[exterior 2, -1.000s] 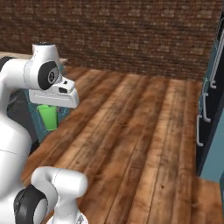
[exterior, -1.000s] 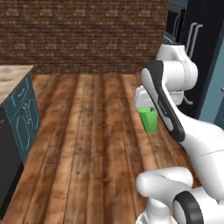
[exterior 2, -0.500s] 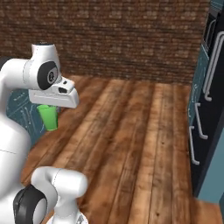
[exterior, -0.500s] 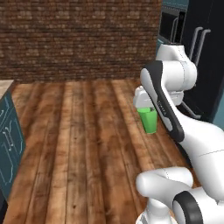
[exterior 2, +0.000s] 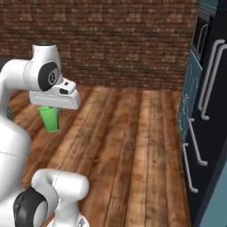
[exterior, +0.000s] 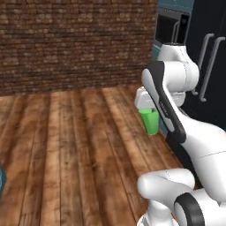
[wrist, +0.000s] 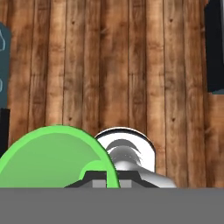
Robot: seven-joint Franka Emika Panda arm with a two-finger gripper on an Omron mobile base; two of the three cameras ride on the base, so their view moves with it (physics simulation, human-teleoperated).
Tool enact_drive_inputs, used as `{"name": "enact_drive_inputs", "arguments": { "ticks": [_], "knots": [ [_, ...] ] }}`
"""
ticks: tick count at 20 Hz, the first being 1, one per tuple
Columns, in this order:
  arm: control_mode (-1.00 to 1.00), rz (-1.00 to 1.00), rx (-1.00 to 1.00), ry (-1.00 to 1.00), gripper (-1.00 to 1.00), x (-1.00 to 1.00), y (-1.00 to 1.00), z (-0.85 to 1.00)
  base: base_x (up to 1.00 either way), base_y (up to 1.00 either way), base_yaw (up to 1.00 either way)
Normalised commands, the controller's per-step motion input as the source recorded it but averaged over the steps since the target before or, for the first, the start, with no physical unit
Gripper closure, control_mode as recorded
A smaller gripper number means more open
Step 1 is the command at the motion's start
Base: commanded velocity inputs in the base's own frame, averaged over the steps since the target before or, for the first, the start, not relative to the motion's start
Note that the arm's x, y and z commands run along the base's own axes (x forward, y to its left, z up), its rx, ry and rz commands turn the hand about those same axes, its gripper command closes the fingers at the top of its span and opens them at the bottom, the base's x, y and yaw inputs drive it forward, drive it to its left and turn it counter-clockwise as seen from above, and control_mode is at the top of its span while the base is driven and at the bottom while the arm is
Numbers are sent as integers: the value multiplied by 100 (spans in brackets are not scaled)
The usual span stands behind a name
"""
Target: There is a tray on the dining counter. Grab the cup, mug, and pitcher and place them on the tray. The pitcher may be placed next to the tray if it cannot fit the tray.
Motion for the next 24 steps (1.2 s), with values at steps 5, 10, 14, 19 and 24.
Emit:
{"name": "enact_drive_inputs", "arguments": {
  "ticks": [5, 10, 14, 19, 24],
  "knots": [
    [100, 0, 0, 0, 100, 0, 0, 0, 100, 41, -5],
    [100, 0, 0, 0, 100, 0, 0, 0, 100, 36, 0],
    [100, 0, 0, 0, 100, 0, 0, 0, 100, 24, 0],
    [100, 0, 0, 0, 100, 0, 0, 0, 100, 6, 0],
    [100, 0, 0, 0, 100, 0, 0, 0, 100, 10, 0]
  ]
}}
